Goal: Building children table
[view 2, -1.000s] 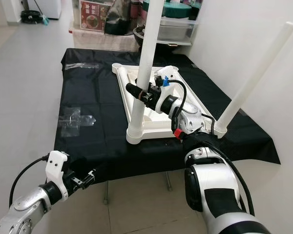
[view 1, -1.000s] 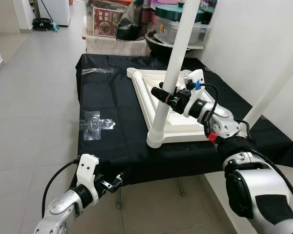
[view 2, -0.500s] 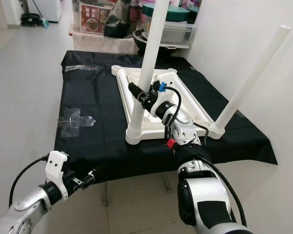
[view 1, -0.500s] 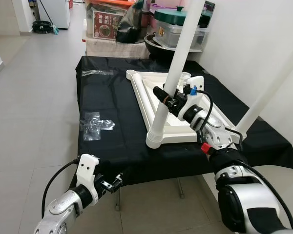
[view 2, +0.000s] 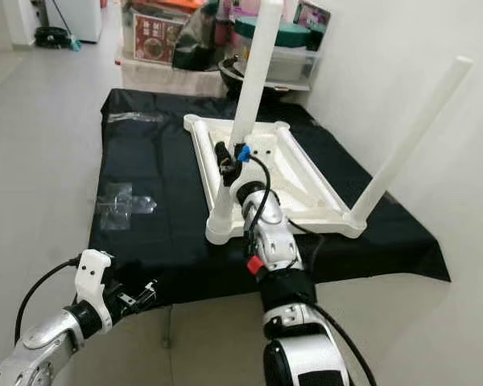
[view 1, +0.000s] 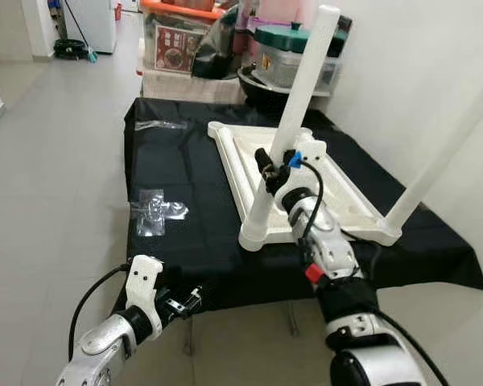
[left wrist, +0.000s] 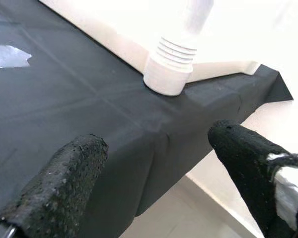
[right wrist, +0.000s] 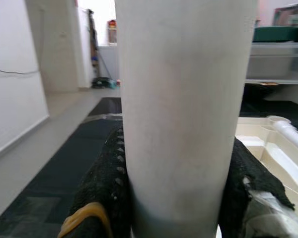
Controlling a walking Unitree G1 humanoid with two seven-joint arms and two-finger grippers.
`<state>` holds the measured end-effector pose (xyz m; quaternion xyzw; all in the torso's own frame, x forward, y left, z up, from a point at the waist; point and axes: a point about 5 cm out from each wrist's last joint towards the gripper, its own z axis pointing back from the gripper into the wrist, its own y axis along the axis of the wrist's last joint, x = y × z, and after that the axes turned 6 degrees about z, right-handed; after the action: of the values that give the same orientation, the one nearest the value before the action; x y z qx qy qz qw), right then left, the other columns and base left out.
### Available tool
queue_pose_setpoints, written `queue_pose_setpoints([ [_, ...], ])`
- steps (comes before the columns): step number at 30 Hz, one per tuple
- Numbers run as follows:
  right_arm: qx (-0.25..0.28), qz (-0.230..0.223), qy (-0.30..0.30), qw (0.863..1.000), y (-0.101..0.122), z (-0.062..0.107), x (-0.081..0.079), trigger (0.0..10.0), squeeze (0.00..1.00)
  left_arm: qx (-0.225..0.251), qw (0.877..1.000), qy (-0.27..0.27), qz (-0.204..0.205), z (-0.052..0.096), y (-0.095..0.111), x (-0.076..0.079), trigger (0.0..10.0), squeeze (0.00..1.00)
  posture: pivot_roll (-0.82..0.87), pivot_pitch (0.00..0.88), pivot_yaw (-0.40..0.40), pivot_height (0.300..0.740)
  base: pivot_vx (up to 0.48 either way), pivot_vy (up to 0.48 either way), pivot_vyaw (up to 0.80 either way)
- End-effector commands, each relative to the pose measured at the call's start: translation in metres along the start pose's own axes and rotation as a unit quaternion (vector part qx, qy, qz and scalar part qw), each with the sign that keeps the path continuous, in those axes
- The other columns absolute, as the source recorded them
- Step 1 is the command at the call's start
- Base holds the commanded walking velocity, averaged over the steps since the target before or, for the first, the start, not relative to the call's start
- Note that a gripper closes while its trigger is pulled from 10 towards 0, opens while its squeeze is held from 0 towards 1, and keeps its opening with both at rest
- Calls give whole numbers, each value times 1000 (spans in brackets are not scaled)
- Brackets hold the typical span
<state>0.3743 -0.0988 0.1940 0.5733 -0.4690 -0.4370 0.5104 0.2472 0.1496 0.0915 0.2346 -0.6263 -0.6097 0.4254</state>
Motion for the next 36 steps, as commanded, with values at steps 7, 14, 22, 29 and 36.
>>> queue_pose_setpoints([
  [7, -135, -12, -98, 986, -50, 18, 5, 0, 0, 7, 1000, -5, 3, -3, 0, 5, 10000, 0, 46, 0, -174, 740, 0, 0, 0],
  [14, -159, -6, -152, 976, -50, 21, 2, 0, 0, 7, 1000, -3, 4, -4, -1, 6, 10000, 0, 49, 0, -178, 740, 0, 0, 0],
  [22, -167, 2, -166, 972, -44, 19, -5, 0, 0, 6, 1000, 0, 4, -4, -2, 6, 10000, 0, 46, 0, -179, 740, 0, 0, 0],
  [29, -162, 3, -158, 974, -37, 19, -7, 10000, 0, 5, 1000, -1, 4, -5, -2, 6, 10000, 0, 43, 0, -175, 740, 0, 0, 0],
  [36, -138, 9, -144, 980, -26, 18, -7, 10000, 0, 6, 1000, -3, 2, -6, -1, 5, 10000, 0, 42, 0, -174, 740, 0, 0, 0],
])
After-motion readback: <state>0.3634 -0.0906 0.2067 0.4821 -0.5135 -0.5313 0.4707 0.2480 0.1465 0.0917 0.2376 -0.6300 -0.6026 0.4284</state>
